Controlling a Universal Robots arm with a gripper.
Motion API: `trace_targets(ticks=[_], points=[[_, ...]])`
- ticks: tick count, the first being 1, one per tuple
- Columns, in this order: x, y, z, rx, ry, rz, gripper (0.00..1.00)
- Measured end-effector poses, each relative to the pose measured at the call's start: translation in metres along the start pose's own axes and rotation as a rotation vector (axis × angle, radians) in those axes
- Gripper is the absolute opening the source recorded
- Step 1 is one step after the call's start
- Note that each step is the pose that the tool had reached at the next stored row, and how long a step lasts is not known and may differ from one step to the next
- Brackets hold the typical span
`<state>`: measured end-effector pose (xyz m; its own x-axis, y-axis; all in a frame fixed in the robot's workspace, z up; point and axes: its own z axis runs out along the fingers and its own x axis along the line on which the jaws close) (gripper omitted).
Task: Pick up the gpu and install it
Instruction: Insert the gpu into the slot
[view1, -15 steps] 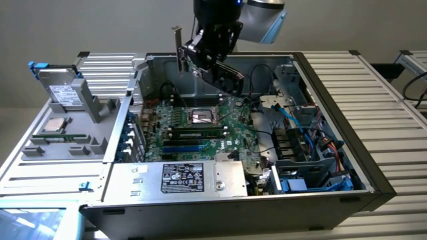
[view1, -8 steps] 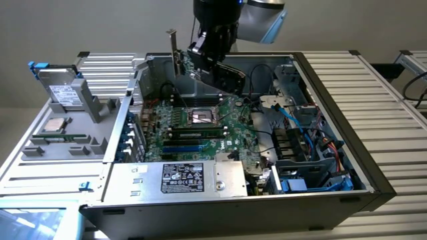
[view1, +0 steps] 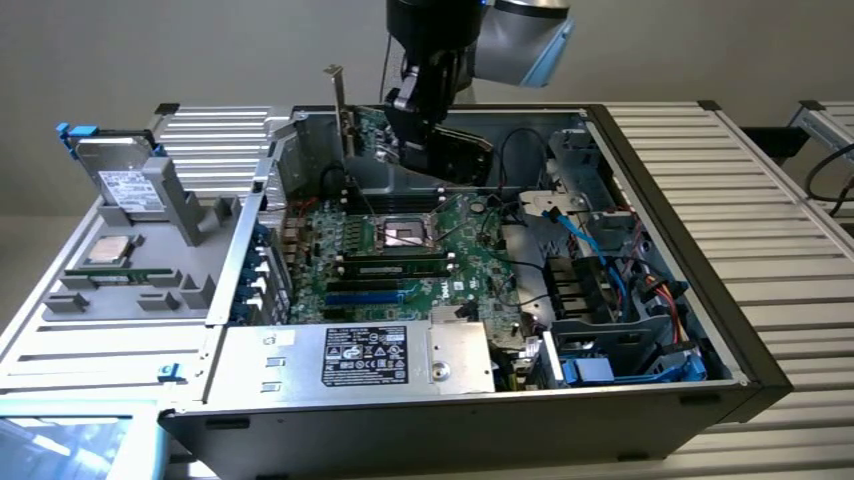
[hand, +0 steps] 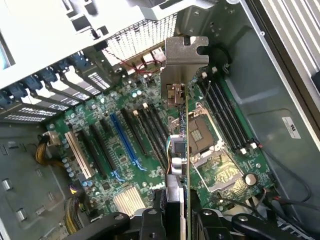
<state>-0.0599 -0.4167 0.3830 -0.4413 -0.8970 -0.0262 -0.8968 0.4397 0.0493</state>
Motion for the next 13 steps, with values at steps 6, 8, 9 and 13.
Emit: trace_targets(ticks=[6, 8, 9, 13], points=[[0.0000, 0.0000, 0.0006, -0.0020, 0.0072, -0.109, 0.29], [0.0000, 0.0000, 0.0009, -0.0024, 0.0101, -0.145, 0.29], [0.0000, -0.0001, 0.0009, -0.0026, 0.0118, -0.163, 0.29], [0.0000, -0.0002, 0.0015, -0.0031, 0.0193, -0.234, 0.29]])
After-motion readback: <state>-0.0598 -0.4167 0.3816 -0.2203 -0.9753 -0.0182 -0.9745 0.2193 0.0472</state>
